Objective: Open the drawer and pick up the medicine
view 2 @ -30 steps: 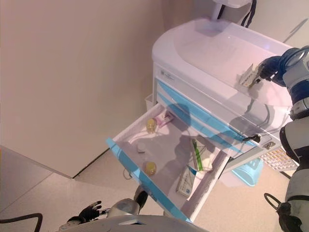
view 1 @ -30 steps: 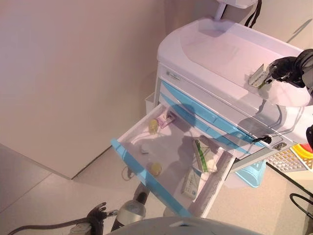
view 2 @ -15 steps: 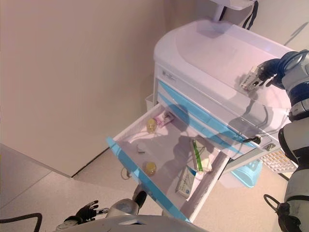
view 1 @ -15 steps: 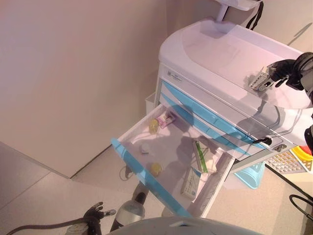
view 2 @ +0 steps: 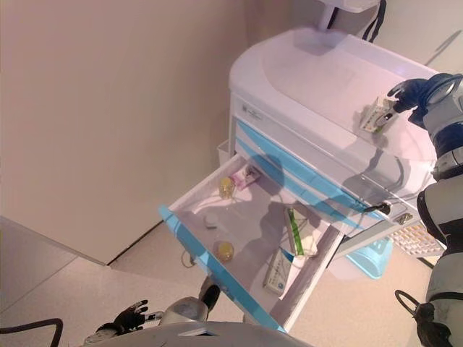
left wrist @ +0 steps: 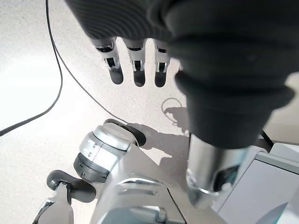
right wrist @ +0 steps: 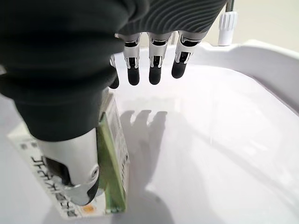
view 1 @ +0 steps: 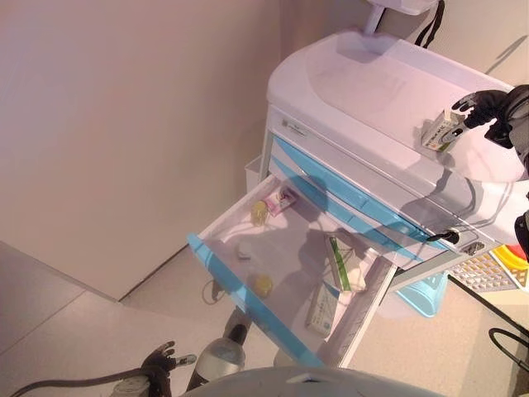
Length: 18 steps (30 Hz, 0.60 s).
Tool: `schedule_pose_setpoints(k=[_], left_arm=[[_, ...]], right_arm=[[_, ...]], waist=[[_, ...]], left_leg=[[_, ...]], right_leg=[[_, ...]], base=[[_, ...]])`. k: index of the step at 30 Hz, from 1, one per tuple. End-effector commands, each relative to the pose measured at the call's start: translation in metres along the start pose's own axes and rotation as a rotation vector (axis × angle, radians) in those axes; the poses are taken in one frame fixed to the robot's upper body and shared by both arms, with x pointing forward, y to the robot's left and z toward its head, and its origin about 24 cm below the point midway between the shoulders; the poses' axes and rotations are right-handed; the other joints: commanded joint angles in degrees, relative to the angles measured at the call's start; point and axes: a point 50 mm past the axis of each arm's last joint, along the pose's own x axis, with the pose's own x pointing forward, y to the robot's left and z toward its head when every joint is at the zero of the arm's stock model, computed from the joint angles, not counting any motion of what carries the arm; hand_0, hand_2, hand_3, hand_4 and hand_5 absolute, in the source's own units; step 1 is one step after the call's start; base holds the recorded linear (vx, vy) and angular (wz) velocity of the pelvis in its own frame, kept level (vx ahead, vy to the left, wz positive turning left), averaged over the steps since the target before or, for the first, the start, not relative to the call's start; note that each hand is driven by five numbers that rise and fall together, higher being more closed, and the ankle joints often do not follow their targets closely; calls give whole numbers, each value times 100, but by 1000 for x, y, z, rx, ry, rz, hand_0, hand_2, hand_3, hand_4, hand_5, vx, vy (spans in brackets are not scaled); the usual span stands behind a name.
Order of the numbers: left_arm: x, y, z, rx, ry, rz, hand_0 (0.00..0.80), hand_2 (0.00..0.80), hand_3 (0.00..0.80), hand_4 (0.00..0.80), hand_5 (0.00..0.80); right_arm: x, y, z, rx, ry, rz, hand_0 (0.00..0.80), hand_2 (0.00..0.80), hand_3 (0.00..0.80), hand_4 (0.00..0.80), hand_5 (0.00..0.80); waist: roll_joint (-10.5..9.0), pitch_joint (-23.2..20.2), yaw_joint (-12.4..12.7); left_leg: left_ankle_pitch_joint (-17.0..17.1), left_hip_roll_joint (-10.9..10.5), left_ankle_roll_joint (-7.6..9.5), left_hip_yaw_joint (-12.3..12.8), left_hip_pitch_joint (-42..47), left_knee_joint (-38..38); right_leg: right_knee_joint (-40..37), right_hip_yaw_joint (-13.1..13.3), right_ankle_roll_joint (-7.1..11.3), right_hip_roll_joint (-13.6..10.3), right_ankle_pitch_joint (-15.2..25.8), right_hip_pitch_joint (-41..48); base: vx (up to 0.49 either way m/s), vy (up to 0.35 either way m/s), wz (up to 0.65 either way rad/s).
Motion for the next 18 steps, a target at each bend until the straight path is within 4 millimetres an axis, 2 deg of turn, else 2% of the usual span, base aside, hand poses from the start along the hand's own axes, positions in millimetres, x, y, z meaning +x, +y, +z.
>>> schedule_pose_setpoints(k=[1,7,11,14,18], left_arm=[[-4,13,-2,66,6,15,0,0,0,0,0],[-3,12,0,104,18,1,0,0,0,0,0],[-2,13,1,146,28,-6,0,0,0,0,0],[-2,15,3,164,32,-3,0,0,0,0,0],[-1,17,6,147,27,-2,0,0,0,0,0]], right_arm=[[-29,-55,21,12,-105,-167,0,0,0,0,0],[-33,-52,27,106,-226,-122,0,0,0,0,0],[-35,-50,18,128,-255,-124,0,0,0,0,0],[-39,-49,5,186,-269,-154,0,0,0,0,0],[-51,-62,-26,290,-285,-382,0,0,0,0,0]], waist=[[-142,-114,-67],[-126,-138,-328],[-124,-156,-524],[-121,-185,-692],[-85,-245,-1000]], left_leg=[[-841,-170,238,355,487,28],[-903,-139,249,622,507,48],[-936,-117,245,789,521,42],[-956,-84,233,934,507,22],[-1008,-15,201,1221,491,9]], right_leg=[[360,509,296,-333,653,-613],[368,692,317,-333,675,-666],[326,810,329,-308,717,-703],[230,927,348,-263,783,-748],[84,1137,367,-181,860,-822]], base=[[-68,-26,-13],[-72,-24,-17],[-66,-41,-31],[-78,-52,-23],[-79,-30,-37]])
